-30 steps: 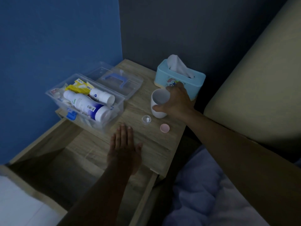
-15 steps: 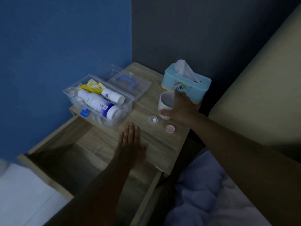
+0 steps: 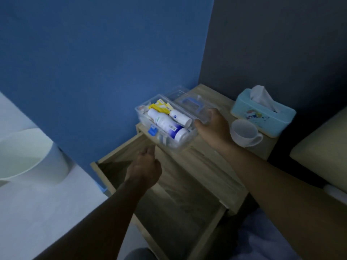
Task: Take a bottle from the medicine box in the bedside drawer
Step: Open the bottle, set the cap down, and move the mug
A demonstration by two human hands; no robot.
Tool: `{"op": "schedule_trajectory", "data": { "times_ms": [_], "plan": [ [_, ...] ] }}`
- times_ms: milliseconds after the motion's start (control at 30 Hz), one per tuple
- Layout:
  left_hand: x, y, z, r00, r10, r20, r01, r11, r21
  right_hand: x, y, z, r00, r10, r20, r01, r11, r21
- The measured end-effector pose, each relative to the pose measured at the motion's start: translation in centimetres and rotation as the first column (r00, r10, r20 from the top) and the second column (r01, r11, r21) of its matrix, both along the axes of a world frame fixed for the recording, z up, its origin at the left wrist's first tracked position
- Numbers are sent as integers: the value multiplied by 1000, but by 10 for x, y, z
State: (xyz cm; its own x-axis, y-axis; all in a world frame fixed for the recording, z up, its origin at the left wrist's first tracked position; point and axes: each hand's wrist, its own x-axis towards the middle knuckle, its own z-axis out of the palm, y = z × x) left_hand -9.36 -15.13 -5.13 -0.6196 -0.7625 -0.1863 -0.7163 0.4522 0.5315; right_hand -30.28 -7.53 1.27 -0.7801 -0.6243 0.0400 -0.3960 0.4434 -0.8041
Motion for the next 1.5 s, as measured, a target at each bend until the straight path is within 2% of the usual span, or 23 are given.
{"op": "schedule_trajectory", "data": {
  "times_ms": [67, 167, 367, 500, 533, 600, 700, 800, 900, 1067, 1133, 1267, 1367, 1500],
  "plan": [
    [-4, -13, 4, 998, 34, -54, -36, 999, -29, -2, -17, -7, 958, -141, 250, 142, 990, 14],
    [-14, -27, 8, 997, -15, -70, 9, 997, -72, -11, -33, -13, 786, -308, 535, 332, 942, 54],
    [-23, -35, 6, 981, -192, -23, 186, 971, -148, -38, -52, -14, 652, -271, 708, 432, 900, -52],
    [-24, -32, 2, 982, -187, -38, 181, 975, -126, -48, -51, -6, 645, -205, 736, 454, 877, -154],
    [-24, -32, 2, 982, -184, -43, 178, 977, -118, -51, -50, -4, 666, -191, 721, 446, 877, -180],
    [-24, -31, 2, 983, -177, -49, 171, 980, -105, -51, -48, 0, 767, -196, 611, 408, 883, -230],
    [-26, -32, 3, 985, -168, -33, 166, 984, -64, -37, -42, -1, 930, -201, 309, 293, 911, -290],
    [-27, -34, 3, 981, -192, 3, 192, 980, -56, -29, -36, -10, 979, -170, 116, 198, 927, -319],
    [-27, -38, 4, 978, -209, 25, 210, 976, -58, -28, -35, -7, 990, -137, 25, 138, 940, -312],
    [-26, -39, 12, 976, -215, 38, 217, 974, -61, -19, -30, 9, 984, -169, 60, 179, 900, -398],
    [-25, -40, 11, 976, -214, 44, 217, 974, -61, -12, -29, 6, 990, -140, 23, 138, 906, -400],
    [-23, -38, 10, 976, -216, 24, 217, 974, -58, 10, -21, -9, 978, -96, -184, 19, 926, -378],
    [-20, -33, 10, 978, -206, -16, 205, 977, -50, 30, -13, -22, 951, 23, -307, -113, 954, -278],
    [-15, -29, 8, 987, -157, -39, 157, 987, -18, 44, -4, -40, 817, 235, -527, -334, 937, -99]
  ]
}}
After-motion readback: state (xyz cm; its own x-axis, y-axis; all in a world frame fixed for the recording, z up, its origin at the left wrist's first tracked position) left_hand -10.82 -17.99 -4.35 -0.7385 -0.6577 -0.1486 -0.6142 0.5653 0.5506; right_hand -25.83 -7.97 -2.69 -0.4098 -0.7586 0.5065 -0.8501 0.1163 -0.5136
